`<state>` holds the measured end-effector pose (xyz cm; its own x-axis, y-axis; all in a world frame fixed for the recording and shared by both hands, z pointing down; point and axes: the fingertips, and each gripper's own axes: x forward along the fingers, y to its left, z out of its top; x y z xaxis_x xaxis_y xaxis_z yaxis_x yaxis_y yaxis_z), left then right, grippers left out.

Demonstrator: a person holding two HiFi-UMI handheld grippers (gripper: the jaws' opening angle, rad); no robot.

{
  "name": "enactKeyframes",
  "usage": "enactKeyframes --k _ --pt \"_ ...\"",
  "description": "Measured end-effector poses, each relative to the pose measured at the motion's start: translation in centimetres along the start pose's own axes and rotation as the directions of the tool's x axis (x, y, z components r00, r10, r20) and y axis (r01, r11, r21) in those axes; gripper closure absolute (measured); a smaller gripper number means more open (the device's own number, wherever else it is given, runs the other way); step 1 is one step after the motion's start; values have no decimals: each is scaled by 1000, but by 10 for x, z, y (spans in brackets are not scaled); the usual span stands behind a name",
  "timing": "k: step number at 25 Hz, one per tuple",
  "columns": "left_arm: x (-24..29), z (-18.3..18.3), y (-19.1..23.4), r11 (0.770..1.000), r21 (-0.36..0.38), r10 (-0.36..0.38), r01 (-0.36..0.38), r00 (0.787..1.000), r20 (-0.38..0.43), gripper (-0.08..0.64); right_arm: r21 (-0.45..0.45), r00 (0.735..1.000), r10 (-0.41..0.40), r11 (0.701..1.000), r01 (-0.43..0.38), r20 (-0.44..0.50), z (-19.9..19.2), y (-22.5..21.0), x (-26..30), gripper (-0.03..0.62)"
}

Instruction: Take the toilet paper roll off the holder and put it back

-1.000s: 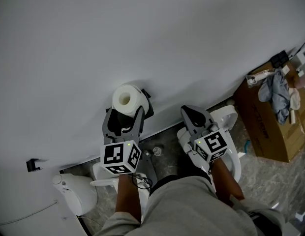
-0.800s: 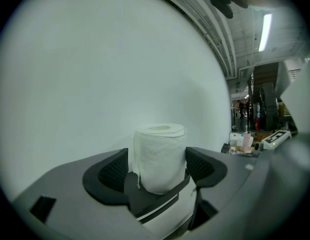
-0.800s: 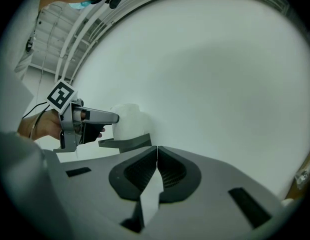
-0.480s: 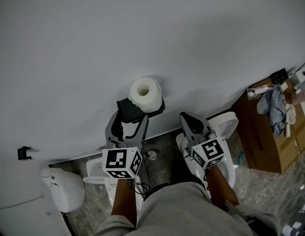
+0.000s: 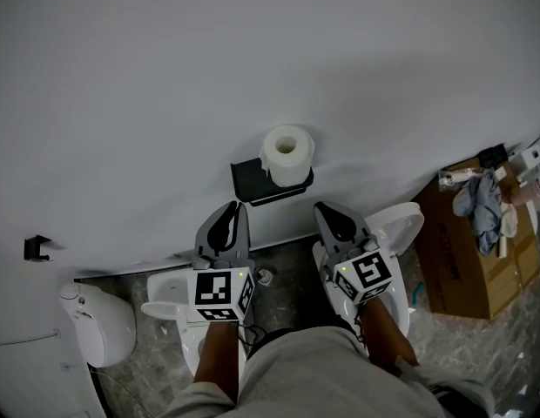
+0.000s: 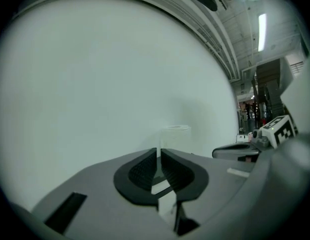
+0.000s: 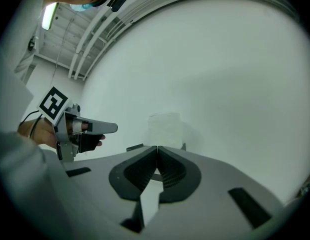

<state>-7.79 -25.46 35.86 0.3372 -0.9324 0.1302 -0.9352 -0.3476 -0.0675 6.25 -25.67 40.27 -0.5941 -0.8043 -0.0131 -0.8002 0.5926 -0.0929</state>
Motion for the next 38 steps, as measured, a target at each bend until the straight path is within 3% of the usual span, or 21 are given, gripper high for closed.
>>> enactKeyframes --k 3,19,38 --pt "-13 -3 7 1000 -3 21 -21 1000 13 548 -18 1000 4 1000 -4 4 5 12 -2 588" --pt "-98 -35 14 996 -78 41 -37 998 45 549 -158 1000 29 987 -30 -10 17 99 -37 588" --pt "-210 -11 5 999 -44 24 -16 983 182 549 -239 991 -78 966 101 105 57 164 -120 588"
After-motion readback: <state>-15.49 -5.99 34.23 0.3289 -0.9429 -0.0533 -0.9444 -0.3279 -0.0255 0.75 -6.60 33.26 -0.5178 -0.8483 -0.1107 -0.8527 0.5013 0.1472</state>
